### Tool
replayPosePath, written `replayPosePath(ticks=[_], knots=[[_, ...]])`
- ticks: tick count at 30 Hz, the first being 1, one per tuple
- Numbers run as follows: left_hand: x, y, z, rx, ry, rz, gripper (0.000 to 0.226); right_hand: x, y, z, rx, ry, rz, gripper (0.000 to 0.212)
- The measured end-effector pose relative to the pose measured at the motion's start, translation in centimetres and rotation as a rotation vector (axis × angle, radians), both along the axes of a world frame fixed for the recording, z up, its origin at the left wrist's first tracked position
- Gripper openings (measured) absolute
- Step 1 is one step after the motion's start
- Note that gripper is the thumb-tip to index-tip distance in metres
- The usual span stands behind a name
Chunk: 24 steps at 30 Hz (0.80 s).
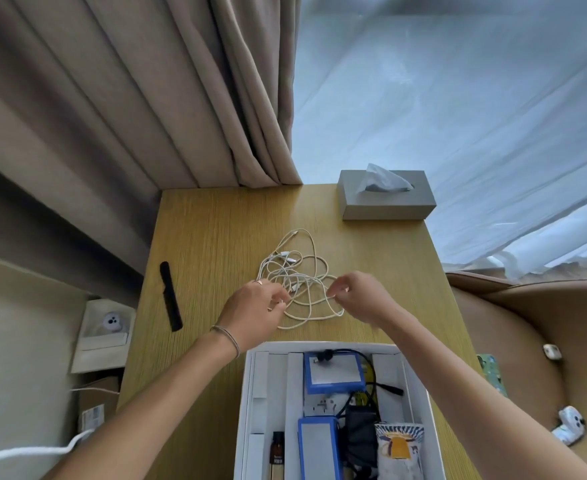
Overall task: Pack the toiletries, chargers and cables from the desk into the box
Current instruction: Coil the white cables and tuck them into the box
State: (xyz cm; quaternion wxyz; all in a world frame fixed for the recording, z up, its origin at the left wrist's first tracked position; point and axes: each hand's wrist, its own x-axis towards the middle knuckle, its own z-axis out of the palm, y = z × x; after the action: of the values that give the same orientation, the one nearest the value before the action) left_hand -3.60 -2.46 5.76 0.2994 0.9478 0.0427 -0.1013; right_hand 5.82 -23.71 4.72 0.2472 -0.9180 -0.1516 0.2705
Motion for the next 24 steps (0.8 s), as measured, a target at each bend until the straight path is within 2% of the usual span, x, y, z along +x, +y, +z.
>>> replayPosePath(ticks=[3,6,12,14,18,20,22,24], knots=[[0.8,0.1,-0.8,-0.025,0.058,0.014,0.015,0.9,0.9,-2.1,-0.129,0.159,0.104,0.027],[1.4,0.2,-1.2,-0.035,0.081,0.011,0.016,1.0,1.5,-3.6,-0.174,0.202,0.065,0.030],[2.5,0.4,-0.9,-0.065,0.037,0.023,0.020,0.6,1.8,-1.9,0.118,-0.052,-0.181,0.018],[2.9,0.2,-0.5,-0.084,-0.007,0.007,0.031,0.4,1.8,0.0,0.236,-0.133,-0.219,0.018],[3.8,-1.2,1.0,-0.160,-0.116,-0.075,0.080,-0.5,2.1,4.5,0.448,-0.217,-0.179,0.016],[4.1,-2.4,2.2,-0.240,-0.164,-0.098,0.088,-1.0,2.5,6.6,0.546,-0.222,-0.132,0.016],[4.4,-3.5,3.2,-0.333,-0.192,-0.077,0.068,-1.4,2.8,8.2,0.628,-0.231,-0.091,0.016],[4.5,-3.9,4.4,-0.461,-0.174,-0.022,0.028,-1.6,2.8,9.2,0.727,-0.215,-0.082,0.014]])
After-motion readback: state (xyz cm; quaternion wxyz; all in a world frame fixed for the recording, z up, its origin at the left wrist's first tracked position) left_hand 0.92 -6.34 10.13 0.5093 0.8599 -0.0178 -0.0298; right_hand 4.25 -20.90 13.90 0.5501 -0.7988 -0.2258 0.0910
